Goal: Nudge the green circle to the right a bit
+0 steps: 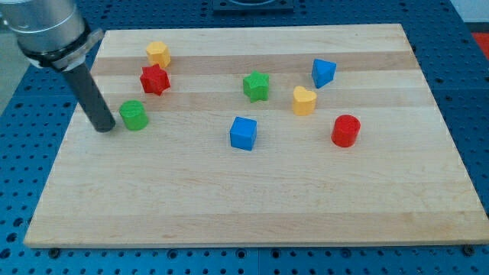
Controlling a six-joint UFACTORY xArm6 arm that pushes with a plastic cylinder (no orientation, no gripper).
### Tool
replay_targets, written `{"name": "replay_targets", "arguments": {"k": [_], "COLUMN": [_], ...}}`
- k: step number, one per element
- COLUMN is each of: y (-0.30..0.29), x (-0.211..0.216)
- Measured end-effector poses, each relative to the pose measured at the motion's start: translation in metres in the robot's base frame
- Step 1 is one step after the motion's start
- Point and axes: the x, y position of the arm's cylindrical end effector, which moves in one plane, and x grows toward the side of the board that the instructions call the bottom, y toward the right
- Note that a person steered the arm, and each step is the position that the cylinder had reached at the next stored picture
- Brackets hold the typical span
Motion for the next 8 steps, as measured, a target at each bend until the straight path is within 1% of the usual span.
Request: {"name": "replay_targets", "arguments": {"k": [3,4,5,6,7,8], "y": [0.041,0.027,0.045,0.091,0.106,0.106], "x": [0.000,0.002,0.027,0.040,0.028,0.019]}}
